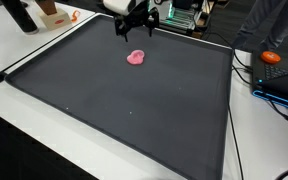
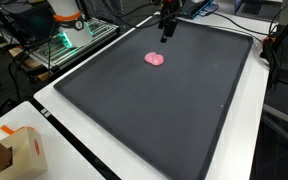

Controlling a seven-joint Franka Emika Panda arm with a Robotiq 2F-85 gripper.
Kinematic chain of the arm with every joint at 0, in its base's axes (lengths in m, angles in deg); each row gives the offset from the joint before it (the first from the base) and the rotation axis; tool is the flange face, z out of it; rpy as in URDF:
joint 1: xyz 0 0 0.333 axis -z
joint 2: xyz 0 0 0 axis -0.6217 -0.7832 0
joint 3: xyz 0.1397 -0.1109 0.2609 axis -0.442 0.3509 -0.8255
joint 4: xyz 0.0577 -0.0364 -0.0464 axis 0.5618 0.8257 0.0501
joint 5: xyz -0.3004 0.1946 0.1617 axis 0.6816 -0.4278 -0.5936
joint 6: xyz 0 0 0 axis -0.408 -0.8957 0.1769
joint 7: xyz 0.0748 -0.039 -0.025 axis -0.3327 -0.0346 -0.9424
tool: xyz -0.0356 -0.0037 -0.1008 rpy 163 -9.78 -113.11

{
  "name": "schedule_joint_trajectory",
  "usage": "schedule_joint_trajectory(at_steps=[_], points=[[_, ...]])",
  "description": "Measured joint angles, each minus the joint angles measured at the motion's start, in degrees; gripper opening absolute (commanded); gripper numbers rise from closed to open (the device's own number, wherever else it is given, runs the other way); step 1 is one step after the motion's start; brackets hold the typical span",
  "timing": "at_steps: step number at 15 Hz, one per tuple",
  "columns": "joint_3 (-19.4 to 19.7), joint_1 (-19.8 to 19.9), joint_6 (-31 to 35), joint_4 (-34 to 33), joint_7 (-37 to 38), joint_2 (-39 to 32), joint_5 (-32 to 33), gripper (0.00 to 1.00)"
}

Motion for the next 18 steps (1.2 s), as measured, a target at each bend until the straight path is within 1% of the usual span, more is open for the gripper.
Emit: schedule_joint_trajectory(at_steps=[3, 6, 8, 11, 18], points=[[-0.77, 0.98, 2.05, 2.83, -9.76, 0.10, -0.11, 1.00], [-1.51, 1.39, 2.50, 5.11, -18.72, 0.15, -0.12, 1.00], [-1.85, 1.43, 2.50, 6.23, -22.56, 0.11, -0.12, 1.00], [-2.03, 1.43, 3.32, 7.36, -25.34, 0.09, -0.12, 1.00], [-1.72, 1.74, 12.56, 10.18, -25.32, -0.51, -0.01, 1.00]])
